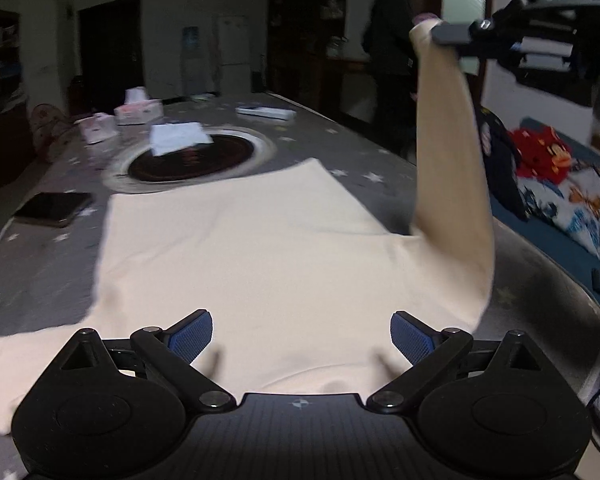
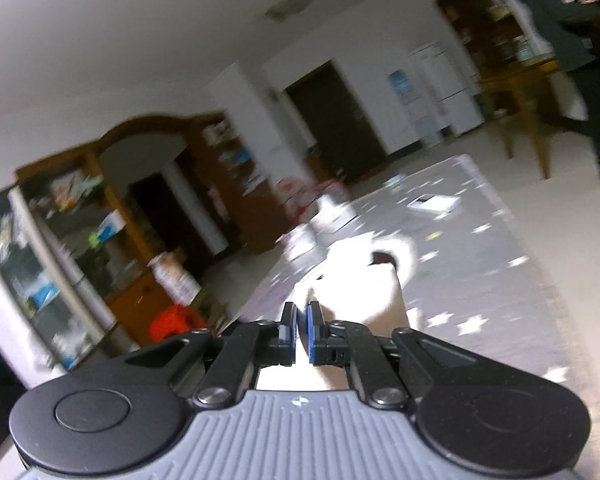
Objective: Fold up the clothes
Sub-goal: 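Lift the sleeve with the right gripper and fold it across the body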
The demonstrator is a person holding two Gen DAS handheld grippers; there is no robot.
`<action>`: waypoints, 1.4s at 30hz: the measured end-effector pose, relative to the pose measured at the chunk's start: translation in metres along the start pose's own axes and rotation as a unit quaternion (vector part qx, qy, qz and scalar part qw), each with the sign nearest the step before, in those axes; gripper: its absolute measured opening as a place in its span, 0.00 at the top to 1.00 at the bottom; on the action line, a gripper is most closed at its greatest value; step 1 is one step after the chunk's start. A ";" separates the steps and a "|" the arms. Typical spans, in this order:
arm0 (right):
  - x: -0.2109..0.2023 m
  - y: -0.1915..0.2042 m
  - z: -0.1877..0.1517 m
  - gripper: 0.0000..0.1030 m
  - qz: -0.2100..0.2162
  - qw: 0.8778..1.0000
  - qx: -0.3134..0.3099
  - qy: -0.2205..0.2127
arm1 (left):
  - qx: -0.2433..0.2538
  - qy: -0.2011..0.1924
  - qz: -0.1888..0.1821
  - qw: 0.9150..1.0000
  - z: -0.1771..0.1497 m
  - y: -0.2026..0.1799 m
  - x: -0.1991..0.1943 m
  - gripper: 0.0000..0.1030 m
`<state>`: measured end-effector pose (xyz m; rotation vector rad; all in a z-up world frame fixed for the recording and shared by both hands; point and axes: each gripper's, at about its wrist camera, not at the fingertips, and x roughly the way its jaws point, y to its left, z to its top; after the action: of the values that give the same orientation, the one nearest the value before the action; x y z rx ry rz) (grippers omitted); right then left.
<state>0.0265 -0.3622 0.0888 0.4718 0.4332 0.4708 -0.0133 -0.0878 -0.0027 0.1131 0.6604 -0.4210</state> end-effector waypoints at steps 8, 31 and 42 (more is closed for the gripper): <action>0.079 0.056 -0.047 0.96 0.052 0.994 -0.025 0.092 | -0.047 -0.002 0.042 0.998 -0.021 0.052 -0.026 0.05; 0.031 0.012 -0.114 0.70 -0.057 0.977 -0.076 0.192 | -0.067 -0.001 0.039 0.997 -0.021 0.072 -0.013 0.21; 0.040 0.013 -0.099 0.71 -0.098 0.967 -0.165 0.167 | -0.082 0.000 0.054 0.995 -0.017 0.086 -0.005 0.29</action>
<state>0.0052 -0.2990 0.0045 0.0228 0.7040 0.4209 0.0090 -0.0038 -0.0157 -0.0080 0.6834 -0.2616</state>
